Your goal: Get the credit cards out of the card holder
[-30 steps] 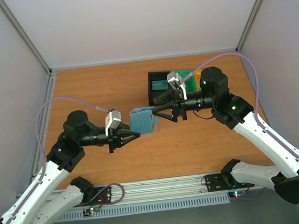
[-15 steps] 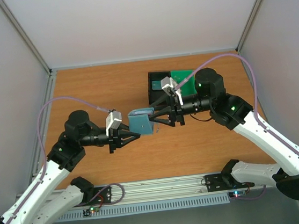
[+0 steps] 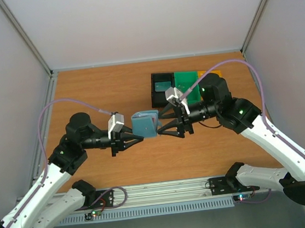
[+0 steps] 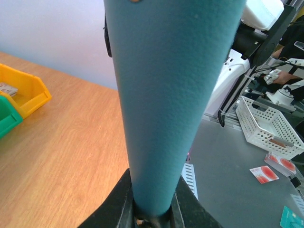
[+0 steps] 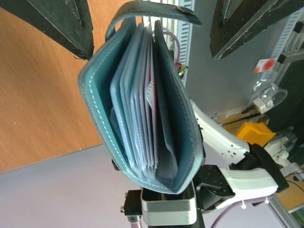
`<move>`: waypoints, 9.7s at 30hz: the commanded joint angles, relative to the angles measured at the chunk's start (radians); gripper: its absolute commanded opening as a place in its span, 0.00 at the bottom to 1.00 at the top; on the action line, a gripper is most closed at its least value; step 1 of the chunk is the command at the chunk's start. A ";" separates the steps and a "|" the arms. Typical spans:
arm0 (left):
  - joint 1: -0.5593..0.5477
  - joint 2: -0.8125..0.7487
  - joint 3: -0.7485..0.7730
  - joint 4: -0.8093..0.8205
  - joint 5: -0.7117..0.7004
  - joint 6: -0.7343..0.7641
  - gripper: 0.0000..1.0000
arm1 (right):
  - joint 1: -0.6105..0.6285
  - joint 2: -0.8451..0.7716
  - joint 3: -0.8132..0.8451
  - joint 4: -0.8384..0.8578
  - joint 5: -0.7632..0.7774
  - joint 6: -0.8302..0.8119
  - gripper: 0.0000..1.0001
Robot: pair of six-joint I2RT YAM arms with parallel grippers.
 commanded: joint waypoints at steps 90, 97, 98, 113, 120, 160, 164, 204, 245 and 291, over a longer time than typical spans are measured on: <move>-0.003 -0.078 -0.250 0.337 -0.239 -0.353 0.00 | 0.139 0.062 0.062 -0.137 0.383 0.239 0.01; -0.005 -0.061 -0.218 0.422 -0.099 -0.335 0.00 | 0.125 0.039 -0.038 -0.032 0.210 0.198 0.31; -0.005 -0.059 -0.214 0.430 -0.096 -0.342 0.00 | 0.125 0.040 -0.044 -0.028 0.215 0.195 0.34; -0.004 -0.070 -0.275 0.411 -0.241 -0.380 0.42 | 0.078 -0.049 -0.131 -0.058 0.386 0.281 0.01; 0.039 -0.165 -0.252 0.146 -0.570 -0.265 0.54 | 0.051 0.045 0.029 -0.441 1.025 0.444 0.01; -0.009 0.106 -0.167 0.272 -0.489 -0.409 0.99 | 0.335 0.413 0.375 -0.387 1.062 0.523 0.01; 0.001 0.120 -0.150 0.234 -0.585 -0.395 0.99 | 0.325 0.426 0.424 -0.385 0.965 0.464 0.01; 0.097 -0.094 -0.199 0.252 -0.264 -0.297 0.29 | 0.069 0.083 0.009 -0.111 0.129 0.091 0.01; 0.026 0.009 -0.069 0.016 -0.298 -0.213 0.44 | 0.080 0.143 0.062 -0.099 0.182 0.012 0.01; 0.064 -0.026 -0.130 0.281 -0.033 -0.272 0.00 | -0.029 0.054 -0.053 -0.110 -0.039 -0.043 0.24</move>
